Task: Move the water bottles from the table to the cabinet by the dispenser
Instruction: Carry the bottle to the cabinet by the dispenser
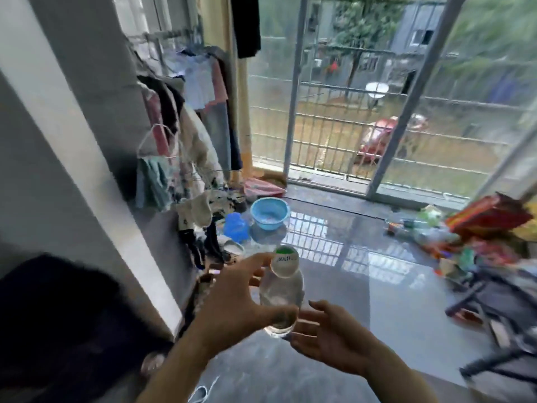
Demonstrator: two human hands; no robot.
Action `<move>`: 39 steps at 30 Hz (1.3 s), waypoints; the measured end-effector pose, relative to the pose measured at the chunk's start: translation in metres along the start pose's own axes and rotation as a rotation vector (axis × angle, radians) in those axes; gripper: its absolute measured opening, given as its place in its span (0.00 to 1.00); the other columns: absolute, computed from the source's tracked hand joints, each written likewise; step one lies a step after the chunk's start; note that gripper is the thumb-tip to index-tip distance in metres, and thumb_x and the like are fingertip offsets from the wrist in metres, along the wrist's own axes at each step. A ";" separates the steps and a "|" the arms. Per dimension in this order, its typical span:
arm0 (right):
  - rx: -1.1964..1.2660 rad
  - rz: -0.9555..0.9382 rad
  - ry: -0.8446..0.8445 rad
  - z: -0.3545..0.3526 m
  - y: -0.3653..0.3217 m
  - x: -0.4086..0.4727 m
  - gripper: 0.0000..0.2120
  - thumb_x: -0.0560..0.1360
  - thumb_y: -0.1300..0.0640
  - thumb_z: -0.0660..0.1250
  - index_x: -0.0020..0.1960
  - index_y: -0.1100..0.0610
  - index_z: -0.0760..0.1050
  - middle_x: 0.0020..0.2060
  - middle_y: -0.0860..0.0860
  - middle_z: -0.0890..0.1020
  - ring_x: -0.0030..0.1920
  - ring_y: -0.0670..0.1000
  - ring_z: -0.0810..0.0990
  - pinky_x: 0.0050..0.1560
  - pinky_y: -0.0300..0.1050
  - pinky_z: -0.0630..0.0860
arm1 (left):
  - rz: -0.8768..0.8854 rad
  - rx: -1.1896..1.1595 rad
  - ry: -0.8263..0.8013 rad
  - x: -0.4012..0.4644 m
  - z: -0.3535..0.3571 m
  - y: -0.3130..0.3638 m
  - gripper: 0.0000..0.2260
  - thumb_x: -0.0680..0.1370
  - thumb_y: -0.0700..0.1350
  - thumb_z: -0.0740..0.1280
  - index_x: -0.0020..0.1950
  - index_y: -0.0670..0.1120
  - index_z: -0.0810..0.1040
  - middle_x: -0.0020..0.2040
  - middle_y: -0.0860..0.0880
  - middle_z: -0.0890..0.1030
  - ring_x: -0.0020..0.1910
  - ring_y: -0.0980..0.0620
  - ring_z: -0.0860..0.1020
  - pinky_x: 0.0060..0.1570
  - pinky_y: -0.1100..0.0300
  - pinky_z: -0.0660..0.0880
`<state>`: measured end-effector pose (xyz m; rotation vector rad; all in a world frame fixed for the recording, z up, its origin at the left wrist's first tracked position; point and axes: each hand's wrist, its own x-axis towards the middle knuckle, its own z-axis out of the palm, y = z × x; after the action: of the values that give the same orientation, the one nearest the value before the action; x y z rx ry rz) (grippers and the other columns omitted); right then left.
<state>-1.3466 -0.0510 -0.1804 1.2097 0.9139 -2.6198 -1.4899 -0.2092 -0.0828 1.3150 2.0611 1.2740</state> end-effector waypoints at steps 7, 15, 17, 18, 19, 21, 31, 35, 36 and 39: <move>0.248 -0.181 0.154 -0.155 -0.002 -0.104 0.22 0.78 0.54 0.61 0.66 0.67 0.73 0.60 0.67 0.80 0.55 0.64 0.81 0.58 0.55 0.75 | 0.202 -0.028 -0.234 0.051 0.148 0.075 0.25 0.61 0.54 0.84 0.51 0.67 0.77 0.49 0.72 0.82 0.51 0.67 0.80 0.47 0.75 0.74; 0.525 -0.383 0.335 -0.251 0.038 -0.192 0.27 0.74 0.52 0.65 0.69 0.66 0.71 0.64 0.67 0.78 0.56 0.63 0.80 0.57 0.54 0.76 | 0.406 -0.071 -0.596 0.073 0.276 0.150 0.27 0.63 0.50 0.84 0.57 0.63 0.77 0.50 0.67 0.81 0.51 0.70 0.79 0.47 0.76 0.74; 0.605 -0.422 0.391 -0.260 0.051 -0.203 0.25 0.74 0.52 0.65 0.66 0.66 0.73 0.59 0.66 0.81 0.53 0.62 0.82 0.55 0.54 0.76 | 0.468 -0.077 -0.678 0.075 0.297 0.163 0.27 0.63 0.48 0.84 0.56 0.62 0.77 0.49 0.67 0.82 0.51 0.69 0.80 0.47 0.76 0.73; 0.649 -0.443 0.422 -0.263 0.058 -0.208 0.23 0.73 0.52 0.65 0.64 0.65 0.74 0.56 0.65 0.82 0.51 0.61 0.83 0.54 0.53 0.77 | 0.497 -0.085 -0.721 0.077 0.307 0.168 0.27 0.63 0.47 0.84 0.56 0.62 0.78 0.49 0.66 0.83 0.50 0.68 0.80 0.47 0.76 0.73; 0.690 -0.465 0.457 -0.264 0.065 -0.212 0.22 0.72 0.52 0.65 0.61 0.64 0.75 0.55 0.64 0.83 0.50 0.61 0.84 0.53 0.53 0.77 | 0.523 -0.092 -0.769 0.079 0.317 0.173 0.26 0.63 0.46 0.84 0.57 0.61 0.78 0.50 0.65 0.83 0.50 0.67 0.81 0.47 0.76 0.73; 0.758 -0.509 0.531 -0.265 0.078 -0.220 0.21 0.72 0.51 0.64 0.60 0.62 0.74 0.54 0.63 0.83 0.50 0.60 0.84 0.51 0.52 0.78 | 0.574 -0.110 -0.864 0.082 0.333 0.182 0.26 0.64 0.47 0.84 0.58 0.59 0.79 0.50 0.64 0.84 0.50 0.65 0.81 0.47 0.75 0.74; 1.093 -0.811 0.777 -0.239 0.135 -0.263 0.24 0.70 0.52 0.63 0.62 0.62 0.78 0.50 0.60 0.84 0.43 0.56 0.85 0.45 0.47 0.80 | 0.725 -0.229 -1.266 0.069 0.403 0.247 0.24 0.66 0.48 0.82 0.59 0.55 0.79 0.48 0.57 0.86 0.46 0.59 0.84 0.50 0.60 0.80; 1.157 -0.915 0.829 -0.231 0.168 -0.292 0.25 0.72 0.52 0.62 0.63 0.66 0.78 0.51 0.62 0.84 0.44 0.57 0.85 0.50 0.50 0.79 | 0.755 -0.285 -1.375 0.039 0.426 0.276 0.24 0.67 0.46 0.83 0.58 0.55 0.78 0.50 0.55 0.86 0.48 0.56 0.85 0.52 0.56 0.80; 1.168 -0.938 0.846 -0.230 0.175 -0.301 0.24 0.72 0.52 0.61 0.61 0.67 0.78 0.50 0.63 0.84 0.43 0.58 0.85 0.50 0.50 0.80 | 0.771 -0.293 -1.408 0.030 0.431 0.282 0.23 0.67 0.44 0.82 0.58 0.54 0.78 0.50 0.54 0.86 0.48 0.55 0.85 0.52 0.56 0.80; 1.220 -1.004 0.876 -0.228 0.200 -0.325 0.23 0.73 0.52 0.61 0.59 0.67 0.79 0.49 0.64 0.85 0.42 0.58 0.85 0.49 0.49 0.80 | 0.821 -0.311 -1.502 -0.002 0.441 0.304 0.21 0.68 0.43 0.82 0.57 0.54 0.79 0.49 0.55 0.86 0.49 0.57 0.85 0.53 0.61 0.78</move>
<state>-0.9098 -0.1299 -0.1543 2.9376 -0.4698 -3.5143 -1.0215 0.0495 -0.0533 2.0239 0.2810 0.3682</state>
